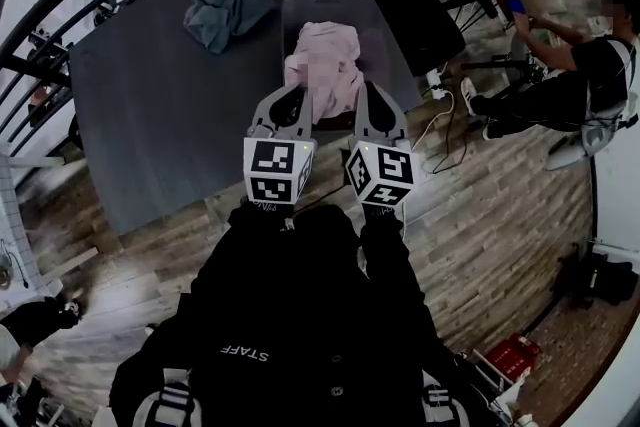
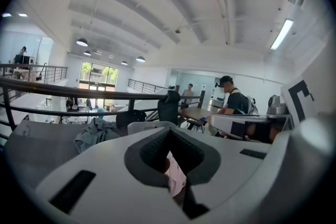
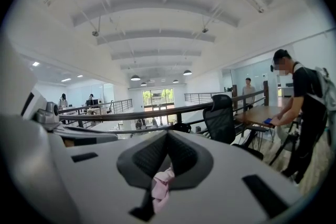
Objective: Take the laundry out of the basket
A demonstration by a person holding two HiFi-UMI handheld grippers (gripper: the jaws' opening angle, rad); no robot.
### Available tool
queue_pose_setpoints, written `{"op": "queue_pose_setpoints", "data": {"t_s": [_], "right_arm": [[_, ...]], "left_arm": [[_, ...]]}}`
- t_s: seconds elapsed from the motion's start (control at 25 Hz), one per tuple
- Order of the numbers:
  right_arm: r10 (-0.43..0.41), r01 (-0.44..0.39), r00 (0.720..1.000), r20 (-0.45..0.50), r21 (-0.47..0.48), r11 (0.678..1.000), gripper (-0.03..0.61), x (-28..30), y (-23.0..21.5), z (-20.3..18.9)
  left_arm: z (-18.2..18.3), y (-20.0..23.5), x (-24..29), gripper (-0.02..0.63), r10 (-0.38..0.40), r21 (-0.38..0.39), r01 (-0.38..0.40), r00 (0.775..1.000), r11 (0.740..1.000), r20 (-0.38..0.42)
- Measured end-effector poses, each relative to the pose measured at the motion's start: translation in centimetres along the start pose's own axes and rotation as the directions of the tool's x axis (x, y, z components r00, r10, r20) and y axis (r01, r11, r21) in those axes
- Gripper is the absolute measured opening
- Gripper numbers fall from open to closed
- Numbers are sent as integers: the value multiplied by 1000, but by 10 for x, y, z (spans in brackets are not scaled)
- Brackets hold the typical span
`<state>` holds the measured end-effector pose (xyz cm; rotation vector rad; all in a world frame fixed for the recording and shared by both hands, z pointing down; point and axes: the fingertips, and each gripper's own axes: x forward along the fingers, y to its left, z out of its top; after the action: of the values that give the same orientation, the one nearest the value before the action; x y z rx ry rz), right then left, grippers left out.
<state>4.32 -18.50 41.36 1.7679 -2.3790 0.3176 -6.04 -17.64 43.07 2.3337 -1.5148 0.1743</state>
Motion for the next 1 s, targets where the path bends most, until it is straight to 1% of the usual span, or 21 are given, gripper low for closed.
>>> {"op": "queue_pose_setpoints", "data": {"t_s": [0.12, 0.28, 0.44, 0.6, 0.8, 1.0], "right_arm": [[8, -8, 999, -34, 3, 1000, 15, 14, -1, -7], [44, -44, 997, -63, -1, 999, 15, 31, -2, -14], [78, -80, 992, -96, -14, 997, 15, 49, -4, -19], [98, -100, 986, -136, -8, 995, 15, 66, -7, -27], [114, -117, 971, -210, -1, 993, 15, 87, -14, -50], [111, -105, 955, -274, 35, 994, 15, 114, -26, -68]], "left_arm": [[-4, 9, 12, 2, 20, -14, -20, 999, 1000, -27], [-9, 17, 26, 2, 57, -31, -58, 997, 998, -47], [-11, 24, 34, 2, 105, -46, -108, 993, 993, -60], [-20, 28, 46, 2, 135, -64, -141, 986, 988, -93], [-40, 33, 70, 2, 141, -99, -158, 977, 982, -163], [-53, 42, 97, 2, 147, -125, -179, 962, 976, -229]]}}
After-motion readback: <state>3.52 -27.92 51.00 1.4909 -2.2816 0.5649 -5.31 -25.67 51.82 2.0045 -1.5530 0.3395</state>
